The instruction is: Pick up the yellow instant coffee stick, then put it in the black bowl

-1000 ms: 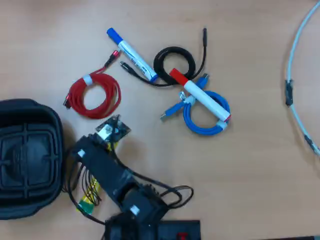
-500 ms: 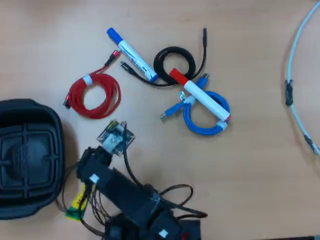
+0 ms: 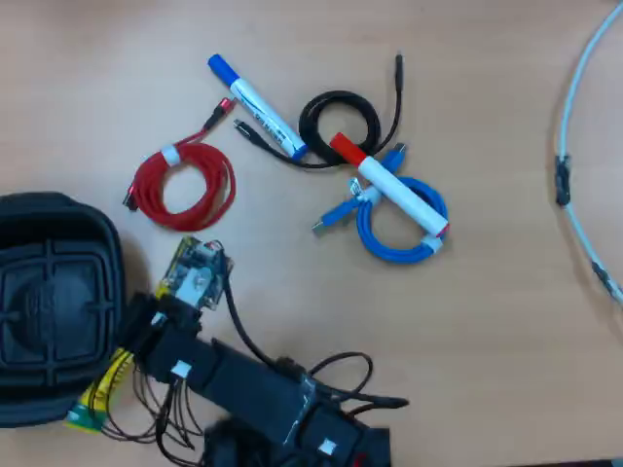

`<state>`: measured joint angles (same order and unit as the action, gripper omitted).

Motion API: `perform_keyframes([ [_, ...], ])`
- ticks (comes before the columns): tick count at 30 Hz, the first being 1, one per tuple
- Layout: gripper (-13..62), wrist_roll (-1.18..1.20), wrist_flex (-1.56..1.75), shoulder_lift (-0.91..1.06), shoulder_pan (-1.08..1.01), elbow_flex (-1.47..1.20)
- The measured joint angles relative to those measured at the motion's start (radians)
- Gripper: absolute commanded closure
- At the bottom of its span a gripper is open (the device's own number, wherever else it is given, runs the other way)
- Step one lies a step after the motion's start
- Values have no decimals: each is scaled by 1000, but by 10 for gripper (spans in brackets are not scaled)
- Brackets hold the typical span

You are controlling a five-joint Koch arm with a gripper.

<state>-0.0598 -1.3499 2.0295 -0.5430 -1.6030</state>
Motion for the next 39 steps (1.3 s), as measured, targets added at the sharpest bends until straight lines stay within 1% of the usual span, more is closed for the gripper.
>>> perform_keyframes([
  [10,555,21,334,-14,48,0],
  [17,555,21,588,-273,72,3],
  [24,556,21,661,-517,86,236],
  [29,556,21,693,-637,107,301],
  [39,548,21,769,-808,123,301],
])
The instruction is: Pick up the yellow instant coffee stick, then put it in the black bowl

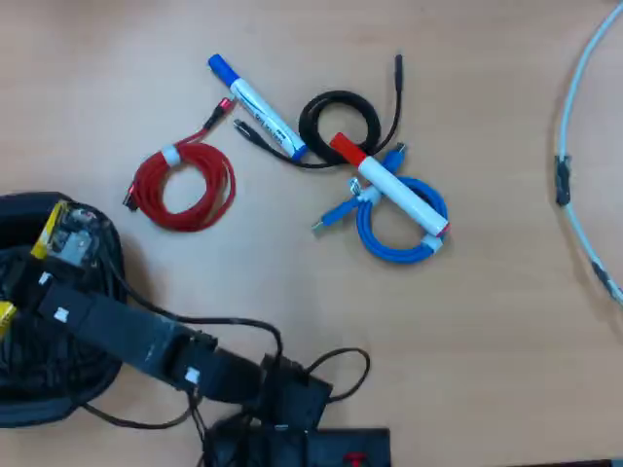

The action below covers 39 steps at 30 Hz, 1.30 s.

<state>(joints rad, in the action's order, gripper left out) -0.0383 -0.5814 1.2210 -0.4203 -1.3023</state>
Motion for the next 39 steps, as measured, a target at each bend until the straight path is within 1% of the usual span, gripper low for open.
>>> perform_keyframes([
  [9,545,0,77,-120,3,0],
  [11,533,0,81,-132,5,0],
  [21,339,0,77,-158,5,0],
  [30,179,2,-187,-158,5,2],
  [34,129,-28,-276,-158,5,14],
  [39,109,-58,-443,-156,5,138],
])
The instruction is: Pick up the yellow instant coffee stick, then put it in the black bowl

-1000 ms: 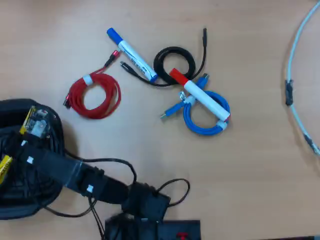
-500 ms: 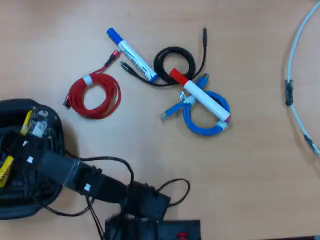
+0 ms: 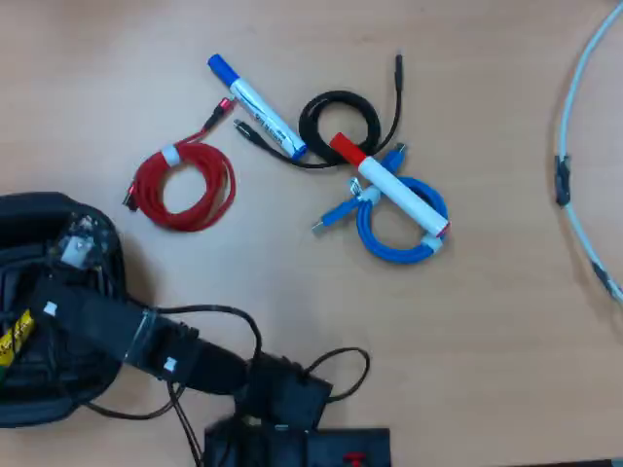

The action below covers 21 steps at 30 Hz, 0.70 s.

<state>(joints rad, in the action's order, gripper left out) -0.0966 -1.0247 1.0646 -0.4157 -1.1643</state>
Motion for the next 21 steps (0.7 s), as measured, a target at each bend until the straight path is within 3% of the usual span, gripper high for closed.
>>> perform_keyframes([
  [10,118,-5,-408,0,0,337],
  [21,119,-18,-652,215,-83,357],
])
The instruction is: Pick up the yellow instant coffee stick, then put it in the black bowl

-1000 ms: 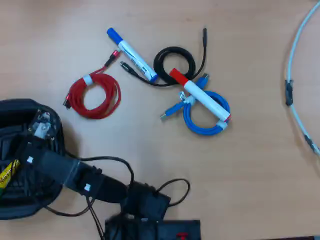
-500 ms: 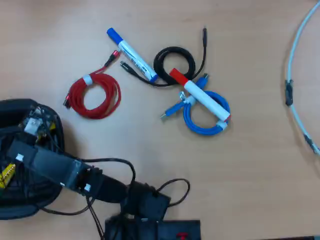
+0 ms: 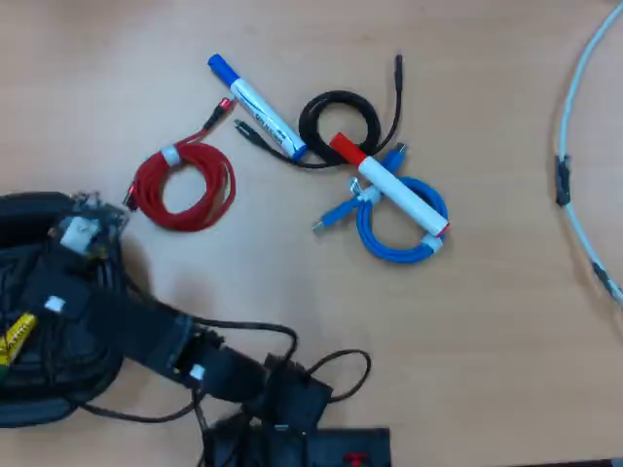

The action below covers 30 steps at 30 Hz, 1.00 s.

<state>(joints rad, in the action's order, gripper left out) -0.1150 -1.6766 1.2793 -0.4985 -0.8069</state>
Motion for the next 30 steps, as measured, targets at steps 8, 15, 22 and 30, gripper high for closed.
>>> perform_keyframes([
  [8,120,-98,-81,213,-173,-270],
  [15,119,-112,83,551,-407,-741],
  [22,119,-66,385,879,-644,-1272],
  [30,118,110,779,994,-732,-1752],
])
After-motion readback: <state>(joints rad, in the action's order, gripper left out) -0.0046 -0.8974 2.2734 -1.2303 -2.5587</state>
